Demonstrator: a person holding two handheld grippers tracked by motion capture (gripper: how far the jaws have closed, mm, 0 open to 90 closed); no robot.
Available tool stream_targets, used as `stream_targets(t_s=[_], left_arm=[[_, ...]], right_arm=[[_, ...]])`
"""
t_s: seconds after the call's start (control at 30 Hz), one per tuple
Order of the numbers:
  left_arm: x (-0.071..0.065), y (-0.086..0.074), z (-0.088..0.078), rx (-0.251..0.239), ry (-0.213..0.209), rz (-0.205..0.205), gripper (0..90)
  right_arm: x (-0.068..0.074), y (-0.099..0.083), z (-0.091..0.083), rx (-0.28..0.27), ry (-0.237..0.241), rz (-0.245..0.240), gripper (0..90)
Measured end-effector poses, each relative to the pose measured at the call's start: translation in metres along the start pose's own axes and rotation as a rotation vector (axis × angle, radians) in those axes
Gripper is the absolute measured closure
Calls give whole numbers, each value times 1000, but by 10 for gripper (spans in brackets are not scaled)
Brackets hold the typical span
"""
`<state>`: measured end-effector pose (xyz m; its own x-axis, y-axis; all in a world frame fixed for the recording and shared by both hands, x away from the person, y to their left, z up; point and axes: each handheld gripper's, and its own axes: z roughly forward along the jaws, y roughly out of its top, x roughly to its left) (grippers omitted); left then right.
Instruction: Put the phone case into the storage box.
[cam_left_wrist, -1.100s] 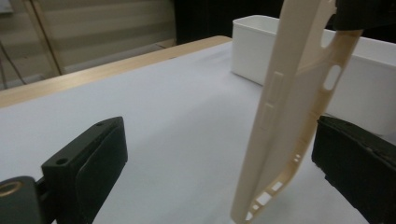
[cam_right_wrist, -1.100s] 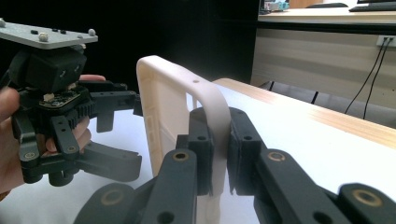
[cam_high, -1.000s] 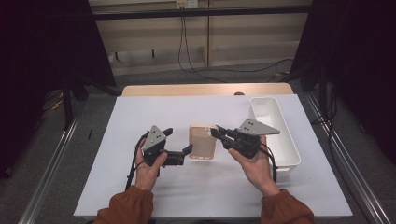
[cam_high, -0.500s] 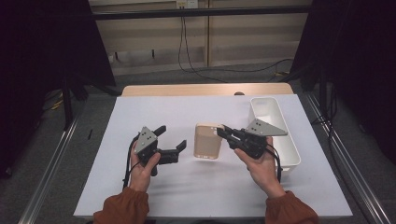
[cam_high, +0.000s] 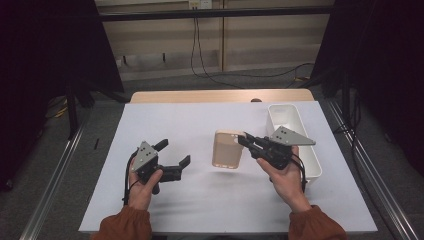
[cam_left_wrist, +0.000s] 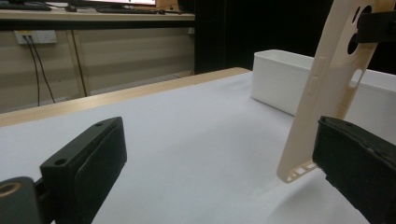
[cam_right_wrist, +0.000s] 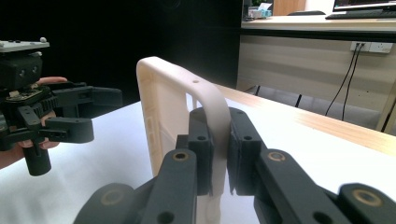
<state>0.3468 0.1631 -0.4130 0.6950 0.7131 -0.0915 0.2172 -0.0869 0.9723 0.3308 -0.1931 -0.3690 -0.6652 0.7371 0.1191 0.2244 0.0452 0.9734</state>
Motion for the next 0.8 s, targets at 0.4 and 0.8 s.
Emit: stream_targets(t_s=[0.4,0.8], left_arm=[[10,-6,-20,2,29,2,25],[17,-18,-42,17,54,-11,30]], right_arm=[[-3,2,-3,-2,-6,-5,816],[-12,9,-19,-16,-34,-9,816]])
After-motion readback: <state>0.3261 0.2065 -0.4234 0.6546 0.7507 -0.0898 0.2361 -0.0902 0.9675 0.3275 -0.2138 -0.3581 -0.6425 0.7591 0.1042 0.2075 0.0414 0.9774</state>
